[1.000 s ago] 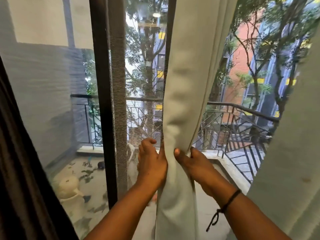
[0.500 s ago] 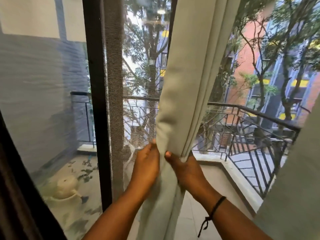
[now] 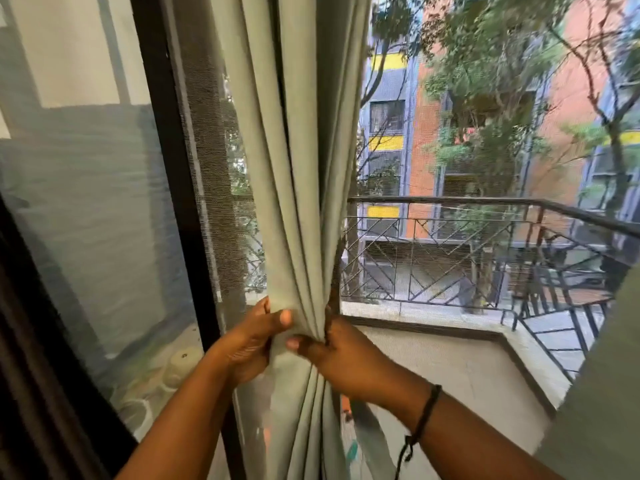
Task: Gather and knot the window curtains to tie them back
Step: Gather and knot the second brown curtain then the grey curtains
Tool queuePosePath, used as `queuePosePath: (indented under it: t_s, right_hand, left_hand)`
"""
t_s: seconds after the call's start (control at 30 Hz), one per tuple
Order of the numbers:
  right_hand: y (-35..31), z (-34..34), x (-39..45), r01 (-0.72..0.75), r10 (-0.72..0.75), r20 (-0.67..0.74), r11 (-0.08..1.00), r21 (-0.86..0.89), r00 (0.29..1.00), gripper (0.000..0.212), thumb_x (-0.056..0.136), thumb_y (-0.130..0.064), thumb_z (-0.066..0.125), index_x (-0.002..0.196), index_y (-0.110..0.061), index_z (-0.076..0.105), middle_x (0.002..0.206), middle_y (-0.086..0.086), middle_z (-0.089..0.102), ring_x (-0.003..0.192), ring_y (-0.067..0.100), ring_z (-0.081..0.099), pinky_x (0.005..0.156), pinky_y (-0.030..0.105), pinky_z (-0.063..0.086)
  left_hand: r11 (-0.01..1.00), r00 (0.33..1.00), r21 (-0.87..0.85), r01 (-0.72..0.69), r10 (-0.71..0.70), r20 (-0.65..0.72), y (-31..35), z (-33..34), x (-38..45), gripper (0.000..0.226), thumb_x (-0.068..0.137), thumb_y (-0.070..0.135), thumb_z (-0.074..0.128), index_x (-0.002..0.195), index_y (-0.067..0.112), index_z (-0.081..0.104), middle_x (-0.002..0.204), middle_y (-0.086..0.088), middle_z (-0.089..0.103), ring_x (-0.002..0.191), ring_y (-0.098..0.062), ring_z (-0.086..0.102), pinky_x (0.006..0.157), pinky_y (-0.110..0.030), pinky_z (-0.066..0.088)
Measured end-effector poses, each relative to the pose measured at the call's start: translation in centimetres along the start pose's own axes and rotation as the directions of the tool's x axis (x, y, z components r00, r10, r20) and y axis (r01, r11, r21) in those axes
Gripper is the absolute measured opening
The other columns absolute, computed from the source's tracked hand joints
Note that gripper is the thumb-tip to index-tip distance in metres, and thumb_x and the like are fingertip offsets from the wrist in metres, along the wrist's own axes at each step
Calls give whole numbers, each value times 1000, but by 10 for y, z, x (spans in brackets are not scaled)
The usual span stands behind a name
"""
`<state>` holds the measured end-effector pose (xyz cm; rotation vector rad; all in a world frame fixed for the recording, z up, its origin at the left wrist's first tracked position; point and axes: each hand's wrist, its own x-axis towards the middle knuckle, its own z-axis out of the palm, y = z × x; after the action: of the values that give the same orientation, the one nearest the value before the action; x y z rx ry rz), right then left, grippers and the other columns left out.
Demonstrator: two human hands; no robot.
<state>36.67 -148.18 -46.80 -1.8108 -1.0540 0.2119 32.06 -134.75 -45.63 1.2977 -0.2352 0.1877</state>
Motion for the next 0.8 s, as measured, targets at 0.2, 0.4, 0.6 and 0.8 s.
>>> queuePosePath:
  t_s: [0.2,0.4,0.6,0.8]
  right_hand:
    - [1,-20,-3,-106,103,24,958,267,994,39,85,-7,66,123,-14,60,117,-1,67,105,7,62,87,11,49]
    - [-13,12,-19,-73,-28,-346,958,-277,938,67,83,-55,58,138,-21,40,125,1,60,113,19,58,92,29,47]
    - [7,8,-35,-95,-122,-476,909,-407,871,50,85,-63,48,122,-42,23,81,-16,56,71,9,59,60,23,49]
    - [12,15,-24,-146,-111,-426,839,-525,898,37,90,-36,54,125,-40,45,114,-4,59,93,12,57,72,18,46]
  left_hand:
    - [1000,997,8,11,-10,-72,-7,14,2,64,32,19,93,92,8,76,97,-20,72,88,-31,70,67,-34,58]
    - [991,994,-126,44,-56,-98,-9,9,6,69,29,20,94,92,0,73,84,-17,72,69,-26,71,56,-27,57]
    - [973,988,-181,146,-152,-21,-1,-18,8,61,39,25,92,94,3,75,90,-15,74,83,-25,71,71,-35,58]
    - [953,970,-197,231,-210,123,2,-36,7,60,44,23,91,98,3,74,94,-14,73,87,-25,71,79,-39,57]
